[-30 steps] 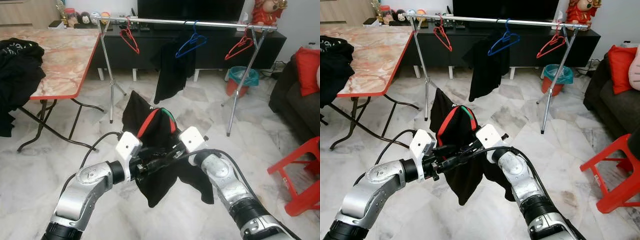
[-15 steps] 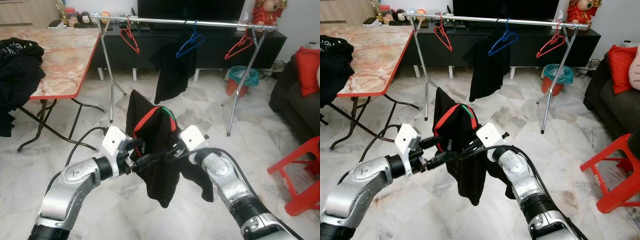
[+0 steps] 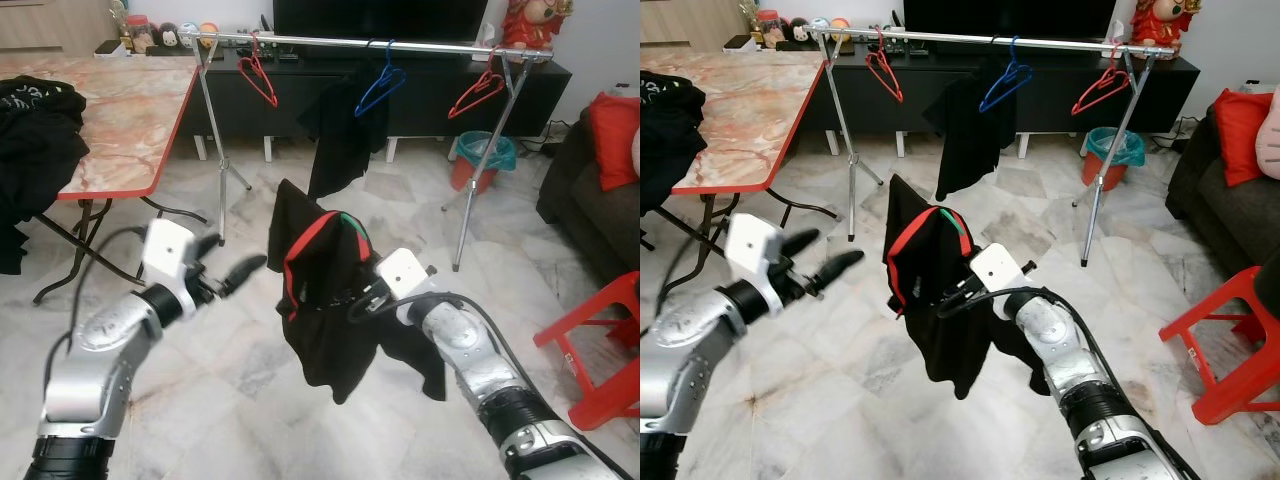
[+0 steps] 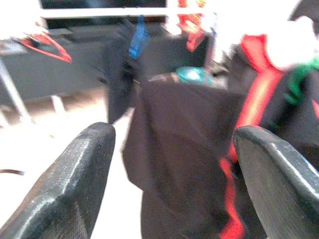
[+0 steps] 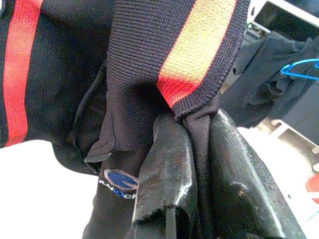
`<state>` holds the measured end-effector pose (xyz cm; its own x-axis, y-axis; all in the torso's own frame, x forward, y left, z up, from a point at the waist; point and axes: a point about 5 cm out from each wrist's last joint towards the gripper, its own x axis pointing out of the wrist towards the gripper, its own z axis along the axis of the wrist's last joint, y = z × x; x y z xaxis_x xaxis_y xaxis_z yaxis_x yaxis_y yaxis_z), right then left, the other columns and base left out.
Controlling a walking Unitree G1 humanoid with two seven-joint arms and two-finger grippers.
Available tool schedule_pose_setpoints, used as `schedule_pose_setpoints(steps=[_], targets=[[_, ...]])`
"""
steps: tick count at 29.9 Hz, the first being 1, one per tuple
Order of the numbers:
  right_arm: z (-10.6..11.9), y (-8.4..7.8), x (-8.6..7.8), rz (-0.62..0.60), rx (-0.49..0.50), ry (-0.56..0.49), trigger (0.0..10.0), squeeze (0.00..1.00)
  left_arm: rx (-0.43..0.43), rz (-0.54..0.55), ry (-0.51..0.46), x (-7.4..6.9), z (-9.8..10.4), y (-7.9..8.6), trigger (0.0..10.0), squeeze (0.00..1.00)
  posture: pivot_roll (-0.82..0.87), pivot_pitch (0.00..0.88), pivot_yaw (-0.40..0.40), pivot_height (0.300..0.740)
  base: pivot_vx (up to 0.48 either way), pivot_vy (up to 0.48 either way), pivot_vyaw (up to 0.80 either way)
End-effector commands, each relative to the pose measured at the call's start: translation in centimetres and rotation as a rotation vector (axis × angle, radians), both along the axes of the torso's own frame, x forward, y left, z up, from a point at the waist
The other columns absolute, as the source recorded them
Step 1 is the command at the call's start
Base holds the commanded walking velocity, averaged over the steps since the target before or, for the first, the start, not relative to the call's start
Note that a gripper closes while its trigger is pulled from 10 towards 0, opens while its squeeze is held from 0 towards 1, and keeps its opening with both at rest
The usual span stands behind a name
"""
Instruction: Hang hanger
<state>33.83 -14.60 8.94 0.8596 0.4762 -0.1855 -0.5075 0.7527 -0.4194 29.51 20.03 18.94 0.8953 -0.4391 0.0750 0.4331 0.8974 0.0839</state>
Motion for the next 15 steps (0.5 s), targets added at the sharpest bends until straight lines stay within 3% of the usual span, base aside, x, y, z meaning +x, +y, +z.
schedule_pose_setpoints(steps=[1,7,9,15], targets=[[1.3,-0.6,0.6,0.018,-0.011,-0.047,10.0,0.00,0.007,0.050,-0.036,0.3,0.6,0.8,10.0,0.00,0.03,0.000,-0.027,0.740,0.000,0.000,0.00],[1.6,-1.7,0.5,0.079,-0.012,-0.017,10.0,0.00,0.057,0.025,-0.023,-0.1,0.3,1.2,10.0,0.00,0.03,0.000,-0.025,0.740,0.000,0.000,0.00],[1.9,-1.6,-0.3,0.236,0.015,0.021,10.0,0.00,0.101,-0.096,0.028,-0.9,-0.6,0.2,10.0,0.00,0.03,0.000,-0.024,0.740,0.000,0.000,0.00],[2.2,-1.8,-0.9,0.355,0.011,0.060,10.0,0.00,0.132,-0.186,0.073,-1.6,-1.2,-0.3,10.0,0.00,0.03,0.000,-0.022,0.740,0.000,0.000,0.00]])
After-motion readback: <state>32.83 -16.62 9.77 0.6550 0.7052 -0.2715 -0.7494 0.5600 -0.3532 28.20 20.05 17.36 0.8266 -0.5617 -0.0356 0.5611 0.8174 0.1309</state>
